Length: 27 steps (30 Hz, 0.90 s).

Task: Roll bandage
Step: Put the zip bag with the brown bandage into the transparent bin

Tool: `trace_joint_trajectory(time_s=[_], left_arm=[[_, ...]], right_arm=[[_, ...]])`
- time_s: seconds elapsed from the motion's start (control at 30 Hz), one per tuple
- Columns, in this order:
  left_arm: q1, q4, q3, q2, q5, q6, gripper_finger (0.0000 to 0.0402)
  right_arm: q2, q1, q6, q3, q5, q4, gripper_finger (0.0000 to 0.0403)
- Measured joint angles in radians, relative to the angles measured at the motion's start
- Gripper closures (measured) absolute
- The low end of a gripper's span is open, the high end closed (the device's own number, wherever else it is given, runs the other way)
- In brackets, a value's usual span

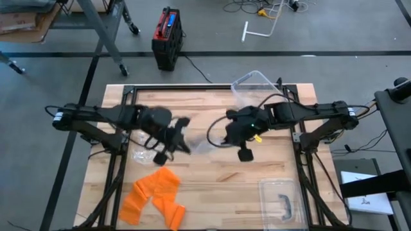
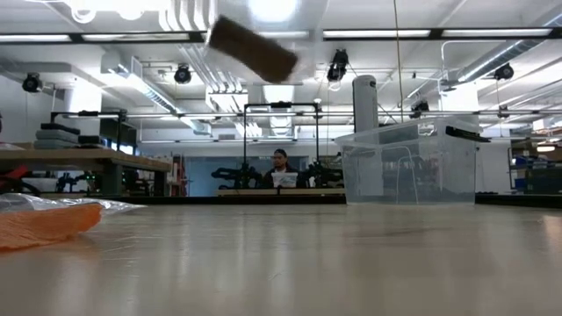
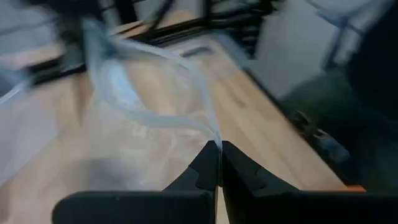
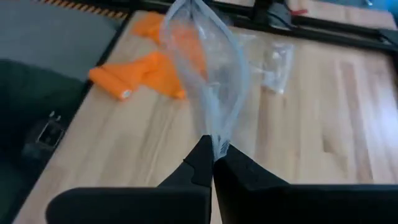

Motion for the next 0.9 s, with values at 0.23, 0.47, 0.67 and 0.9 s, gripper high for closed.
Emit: trace_joint_trajectory(time_s=[0.23, 0.47, 0.67, 0.9], left_arm=[[0.07, -0.065, -0.051, 0.003, -0.335, 0.007, 0.0401], [0.215, -0.051, -0.078, -0.008, -0.32, -0.076, 0.0401], [0.113, -0.03, -0.033, -0.027, -0.157, -0.034, 0.0401], [0.104, -0.029, -0.051, -0.027, -0.253, 0.001, 0.0401]], right_arm=[[0.008, -0.037, -0.048, -0.018, 0.251, -0.019, 0.0403], [0.029, -0.092, -0.022, -0.024, 0.432, -0.039, 0.0403], [0.016, -0.049, -0.016, -0.014, 0.313, -0.033, 0.0403], [0.02, -0.06, -0.076, -0.016, 0.333, -0.073, 0.0403]])
